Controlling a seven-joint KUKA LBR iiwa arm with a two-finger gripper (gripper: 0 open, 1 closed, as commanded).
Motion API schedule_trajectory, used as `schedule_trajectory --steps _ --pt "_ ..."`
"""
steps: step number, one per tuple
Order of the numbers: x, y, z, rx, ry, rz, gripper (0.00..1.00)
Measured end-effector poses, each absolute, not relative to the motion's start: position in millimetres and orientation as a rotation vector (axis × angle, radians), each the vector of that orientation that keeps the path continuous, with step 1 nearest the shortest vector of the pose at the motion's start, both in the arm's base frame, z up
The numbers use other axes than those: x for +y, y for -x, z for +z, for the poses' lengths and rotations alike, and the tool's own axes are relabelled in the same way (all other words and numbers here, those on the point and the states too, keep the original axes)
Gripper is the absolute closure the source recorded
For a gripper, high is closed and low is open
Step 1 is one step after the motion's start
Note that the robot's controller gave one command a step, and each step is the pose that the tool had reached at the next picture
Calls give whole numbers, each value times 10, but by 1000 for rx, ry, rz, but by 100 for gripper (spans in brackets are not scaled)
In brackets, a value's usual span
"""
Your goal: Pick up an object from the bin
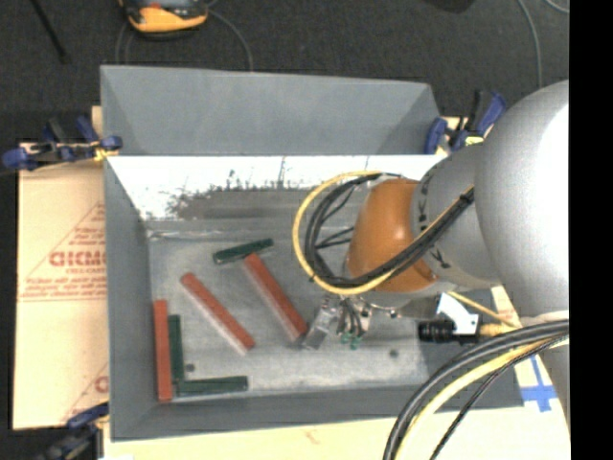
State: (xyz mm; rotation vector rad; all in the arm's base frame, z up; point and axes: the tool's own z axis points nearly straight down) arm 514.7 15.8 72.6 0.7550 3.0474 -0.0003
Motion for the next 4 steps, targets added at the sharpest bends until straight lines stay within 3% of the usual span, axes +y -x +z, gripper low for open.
schedule_trajectory --steps 2,3,4 --pt "258 -5217 714 3057 -711 -1 100" --pt "425 -5154 708 3013 -886 0 100" --pt "477 -5214 705 2966 -1037 0 100"
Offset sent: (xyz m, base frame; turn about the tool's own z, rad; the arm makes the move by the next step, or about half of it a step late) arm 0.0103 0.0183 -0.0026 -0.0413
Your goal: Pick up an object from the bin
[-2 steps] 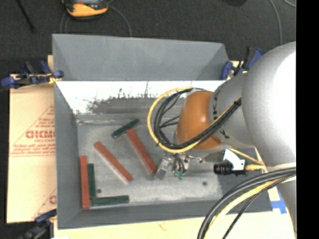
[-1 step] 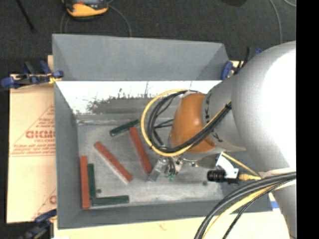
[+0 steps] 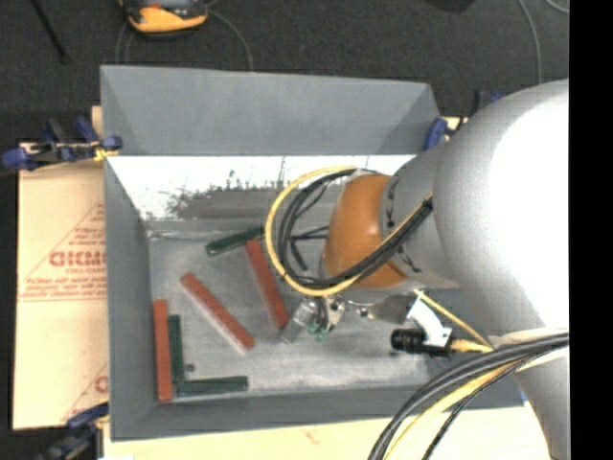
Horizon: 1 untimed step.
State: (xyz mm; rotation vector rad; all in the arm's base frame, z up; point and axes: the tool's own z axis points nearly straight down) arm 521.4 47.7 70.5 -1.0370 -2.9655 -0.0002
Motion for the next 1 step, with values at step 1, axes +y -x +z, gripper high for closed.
schedule_trajectory --steps 1 --pt "570 -5313 1049 -3075 639 4 100"
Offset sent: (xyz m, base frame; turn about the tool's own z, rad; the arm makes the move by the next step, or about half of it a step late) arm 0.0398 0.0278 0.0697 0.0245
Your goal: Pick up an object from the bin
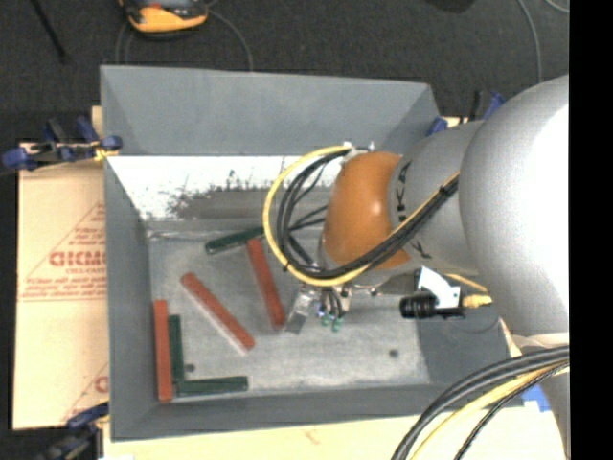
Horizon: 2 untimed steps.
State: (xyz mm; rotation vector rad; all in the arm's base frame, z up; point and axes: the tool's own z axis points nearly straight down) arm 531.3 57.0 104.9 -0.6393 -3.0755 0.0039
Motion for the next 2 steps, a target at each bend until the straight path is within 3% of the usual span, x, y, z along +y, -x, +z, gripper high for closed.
schedule_trajectory --steps 1,2 --pt "749 -5629 1416 -2959 1069 -2 0" --pt "738 -5622 1408 -2958 1067 2 0"
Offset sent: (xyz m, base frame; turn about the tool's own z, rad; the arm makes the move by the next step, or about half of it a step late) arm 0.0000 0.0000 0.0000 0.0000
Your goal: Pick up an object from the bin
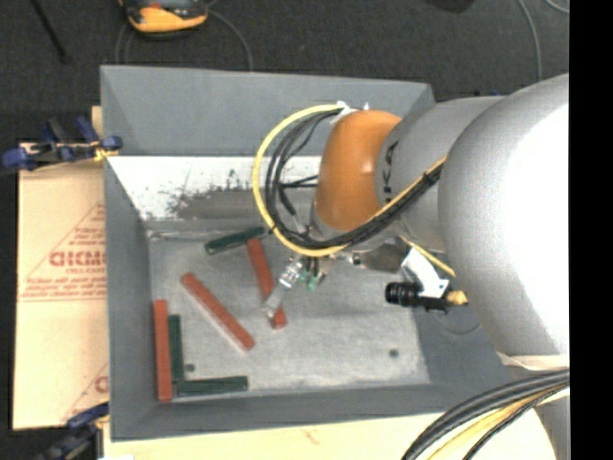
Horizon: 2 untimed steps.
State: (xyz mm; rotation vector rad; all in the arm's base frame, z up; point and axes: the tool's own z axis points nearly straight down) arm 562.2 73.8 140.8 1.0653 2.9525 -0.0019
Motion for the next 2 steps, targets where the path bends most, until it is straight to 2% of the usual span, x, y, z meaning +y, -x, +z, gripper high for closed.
schedule_trajectory --steps 1,2 --pt "715 -5468 702 2880 -1249 -3 100" --pt "716 -5467 701 2883 -1245 -4 100"
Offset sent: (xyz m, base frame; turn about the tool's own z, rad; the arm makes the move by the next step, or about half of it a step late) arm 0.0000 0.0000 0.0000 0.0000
